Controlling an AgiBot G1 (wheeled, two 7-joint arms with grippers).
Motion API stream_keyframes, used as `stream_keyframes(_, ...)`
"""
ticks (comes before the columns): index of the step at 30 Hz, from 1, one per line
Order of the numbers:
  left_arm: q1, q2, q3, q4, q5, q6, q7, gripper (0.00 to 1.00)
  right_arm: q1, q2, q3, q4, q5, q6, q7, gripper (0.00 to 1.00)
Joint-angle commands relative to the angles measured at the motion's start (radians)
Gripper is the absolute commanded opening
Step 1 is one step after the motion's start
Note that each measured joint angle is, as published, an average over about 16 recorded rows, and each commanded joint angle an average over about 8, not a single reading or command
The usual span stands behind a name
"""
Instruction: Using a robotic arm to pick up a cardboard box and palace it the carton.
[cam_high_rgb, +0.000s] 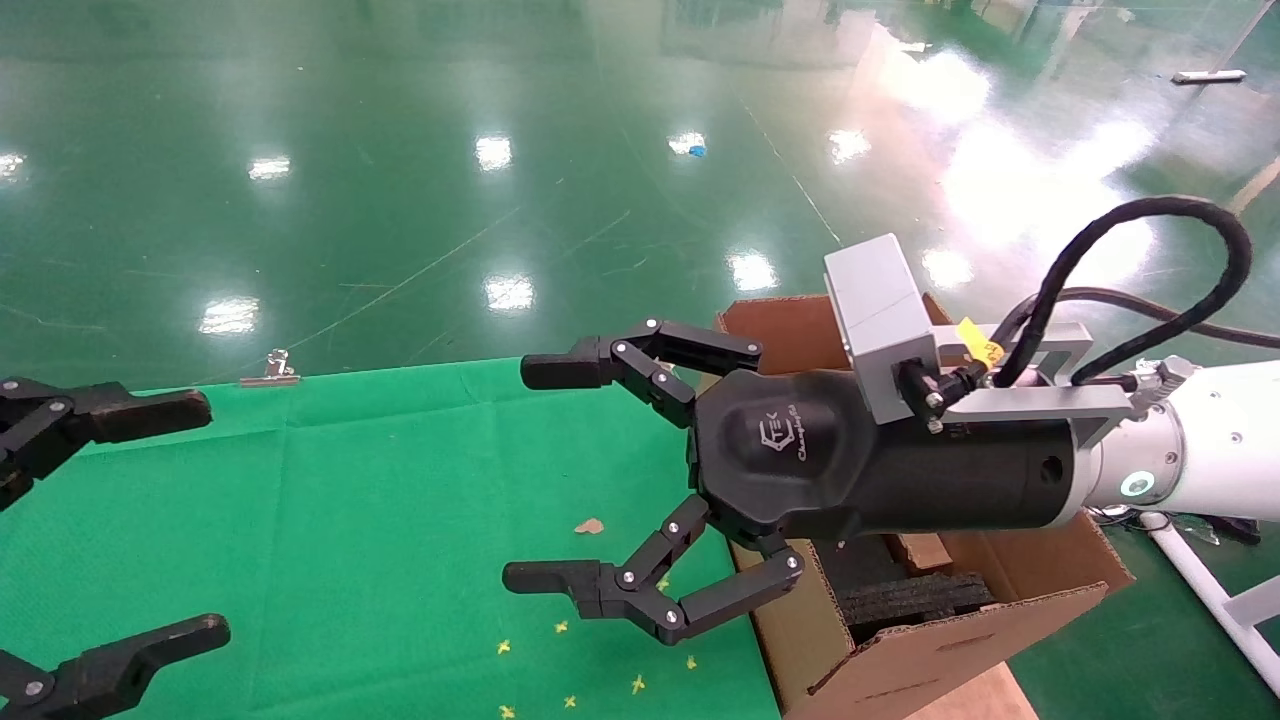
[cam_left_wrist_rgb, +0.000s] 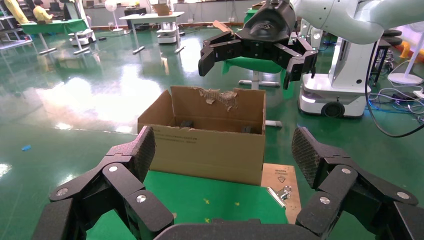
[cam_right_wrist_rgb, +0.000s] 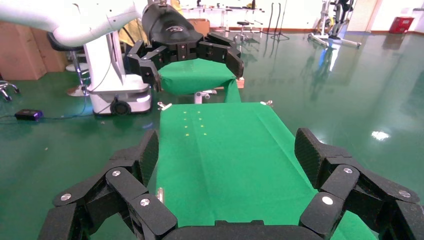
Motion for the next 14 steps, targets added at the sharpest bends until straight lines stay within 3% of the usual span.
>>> stream_keyframes(1,0.0,0.0,0.0,0.0,0.0,0.0,0.0,1.0,0.0,0.0,0.0,0.0,0.0,0.0,0.0,1.0)
stream_keyframes(14,0.0,0.0,0.0,0.0,0.0,0.0,0.0,1.0,0.0,0.0,0.0,0.0,0.0,0.0,0.0,1.0)
